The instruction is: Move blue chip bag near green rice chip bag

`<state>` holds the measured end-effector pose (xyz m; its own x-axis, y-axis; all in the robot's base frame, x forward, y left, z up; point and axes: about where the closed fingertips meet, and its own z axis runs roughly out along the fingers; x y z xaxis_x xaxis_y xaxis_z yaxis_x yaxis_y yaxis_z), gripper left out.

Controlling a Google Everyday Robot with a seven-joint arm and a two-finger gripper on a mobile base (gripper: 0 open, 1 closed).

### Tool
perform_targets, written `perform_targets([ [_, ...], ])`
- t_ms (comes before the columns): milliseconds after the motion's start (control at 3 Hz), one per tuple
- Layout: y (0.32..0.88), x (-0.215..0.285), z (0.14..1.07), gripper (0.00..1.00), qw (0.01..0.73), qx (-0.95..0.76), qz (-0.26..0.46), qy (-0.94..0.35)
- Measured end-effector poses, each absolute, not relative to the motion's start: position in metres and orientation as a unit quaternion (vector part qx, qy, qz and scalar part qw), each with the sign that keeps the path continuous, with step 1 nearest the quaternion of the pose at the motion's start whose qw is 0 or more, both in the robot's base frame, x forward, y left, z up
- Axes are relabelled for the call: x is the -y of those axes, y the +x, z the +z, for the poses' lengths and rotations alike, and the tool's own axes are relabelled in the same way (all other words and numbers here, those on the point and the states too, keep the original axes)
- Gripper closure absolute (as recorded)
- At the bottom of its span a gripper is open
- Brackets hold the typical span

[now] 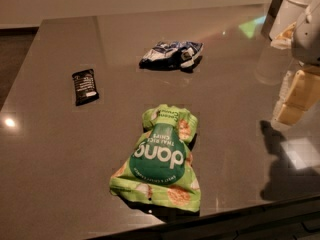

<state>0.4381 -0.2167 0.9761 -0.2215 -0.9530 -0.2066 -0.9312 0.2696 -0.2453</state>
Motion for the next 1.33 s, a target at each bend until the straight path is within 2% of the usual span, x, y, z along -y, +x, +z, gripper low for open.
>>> perform_targets([
  [667,0.473,0.21,0.977,0.0,0.185,-0.788,-0.028,-0.586],
  [1333,0.551,0.202,0.962,0.0,0.226,-0.806,-0.013,-0.547],
])
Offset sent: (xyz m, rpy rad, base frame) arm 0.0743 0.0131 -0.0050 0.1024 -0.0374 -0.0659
